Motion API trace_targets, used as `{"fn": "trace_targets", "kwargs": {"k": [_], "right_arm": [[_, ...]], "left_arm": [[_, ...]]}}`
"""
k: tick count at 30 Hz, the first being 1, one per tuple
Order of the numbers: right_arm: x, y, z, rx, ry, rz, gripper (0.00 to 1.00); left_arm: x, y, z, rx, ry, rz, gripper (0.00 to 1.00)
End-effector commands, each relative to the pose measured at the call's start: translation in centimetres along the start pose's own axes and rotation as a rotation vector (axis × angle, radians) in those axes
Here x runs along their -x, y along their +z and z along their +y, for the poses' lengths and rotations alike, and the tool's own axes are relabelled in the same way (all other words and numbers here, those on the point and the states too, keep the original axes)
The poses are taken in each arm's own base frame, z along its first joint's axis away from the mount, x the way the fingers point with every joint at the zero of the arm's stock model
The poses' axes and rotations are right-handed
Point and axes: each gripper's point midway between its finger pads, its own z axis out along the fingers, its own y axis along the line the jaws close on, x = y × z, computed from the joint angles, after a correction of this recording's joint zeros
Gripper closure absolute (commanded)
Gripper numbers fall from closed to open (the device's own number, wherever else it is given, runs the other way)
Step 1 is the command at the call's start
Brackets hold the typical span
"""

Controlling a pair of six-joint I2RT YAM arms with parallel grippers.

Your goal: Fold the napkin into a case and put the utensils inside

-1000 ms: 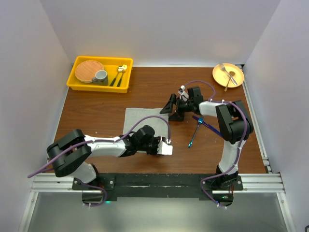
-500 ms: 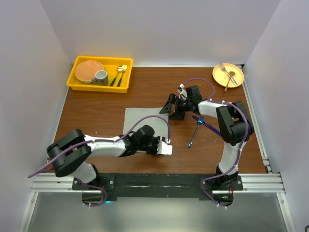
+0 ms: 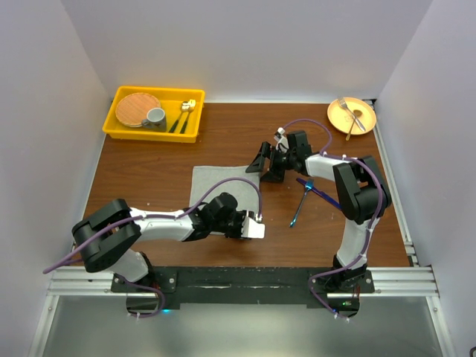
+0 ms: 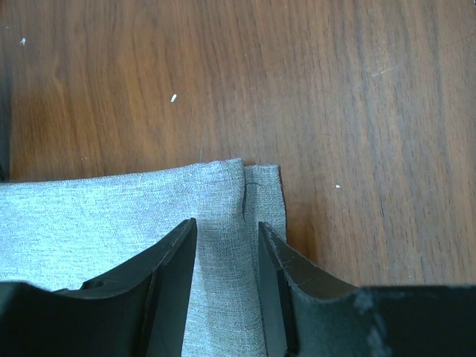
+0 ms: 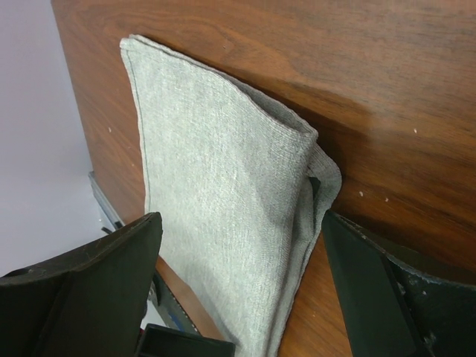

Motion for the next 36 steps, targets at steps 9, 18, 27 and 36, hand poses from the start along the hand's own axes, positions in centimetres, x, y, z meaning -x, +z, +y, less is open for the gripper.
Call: {"fn": "trace_targets", "kwargs": {"k": [9, 18, 27, 36], "right_arm": [[2.2, 0.0, 2.6, 0.067, -0.035, -0.051, 0.07], [1.5, 1.0, 0.6, -0.002, -0.036, -0.026, 0.07], [0.9, 1.7, -0.7, -0.053, -0.053, -0.009, 0.07], [0.7, 1.6, -1.3, -0.098, -0.051, -0.009, 0.07]], "left_arm": [[1.1, -0.2, 0.8, 0.014, 0.029, -0.044, 0.57], [1.0, -0.1, 1.0, 0.015, 0.024, -0.042, 0.57], [1.0, -0.1, 1.0, 0.017, 0.031, -0.042, 0.53], [1.1, 0.0, 0.9, 0.011, 0.047, -0.047, 0.57]]}}
